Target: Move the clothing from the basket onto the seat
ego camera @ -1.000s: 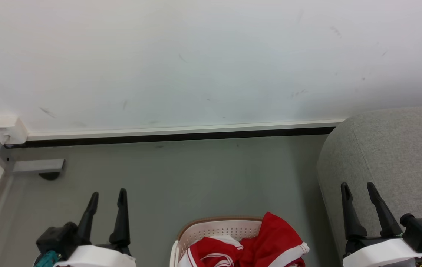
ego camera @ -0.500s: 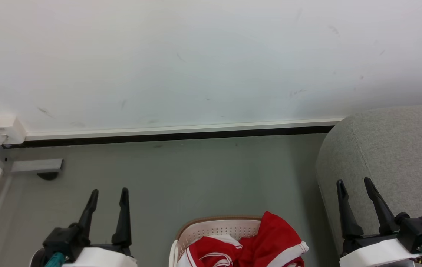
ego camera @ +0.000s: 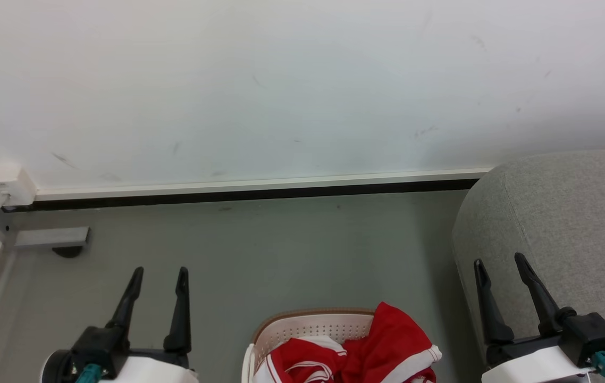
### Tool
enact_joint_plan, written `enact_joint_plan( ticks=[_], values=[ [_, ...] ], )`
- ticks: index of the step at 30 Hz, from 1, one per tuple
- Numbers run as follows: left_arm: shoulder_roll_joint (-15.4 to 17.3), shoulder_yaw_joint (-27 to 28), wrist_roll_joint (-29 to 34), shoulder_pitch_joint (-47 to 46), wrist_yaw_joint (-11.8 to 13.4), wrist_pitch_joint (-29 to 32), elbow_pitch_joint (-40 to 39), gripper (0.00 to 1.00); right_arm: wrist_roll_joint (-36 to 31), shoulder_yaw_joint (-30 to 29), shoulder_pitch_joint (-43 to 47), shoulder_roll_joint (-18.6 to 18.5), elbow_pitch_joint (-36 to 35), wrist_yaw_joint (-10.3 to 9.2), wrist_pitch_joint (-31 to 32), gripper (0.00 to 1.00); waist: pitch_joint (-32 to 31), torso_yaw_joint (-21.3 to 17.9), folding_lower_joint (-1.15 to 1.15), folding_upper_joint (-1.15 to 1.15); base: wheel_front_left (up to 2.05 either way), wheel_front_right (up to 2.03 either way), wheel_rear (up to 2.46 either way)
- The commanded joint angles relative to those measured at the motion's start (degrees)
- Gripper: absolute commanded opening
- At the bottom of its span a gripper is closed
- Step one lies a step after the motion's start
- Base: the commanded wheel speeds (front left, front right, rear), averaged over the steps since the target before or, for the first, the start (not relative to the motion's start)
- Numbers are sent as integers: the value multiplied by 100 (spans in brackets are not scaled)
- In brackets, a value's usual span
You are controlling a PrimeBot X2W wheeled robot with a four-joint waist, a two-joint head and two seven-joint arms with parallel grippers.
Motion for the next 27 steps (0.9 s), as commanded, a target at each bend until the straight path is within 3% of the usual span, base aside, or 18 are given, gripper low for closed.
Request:
enact_joint_plan(
  ticks=[1,27],
  values=[
    [33,8,122,-11,7,-35,-26,100,-113,10,-43,-9,-20,-12,-36,100,2,0,0,0,0,0,0],
    [20,33,48,-25,30,-53,50,100,-61,21,-57,-10,33,-12,-54,100,0,3,0,0,0,0,0]
  ],
)
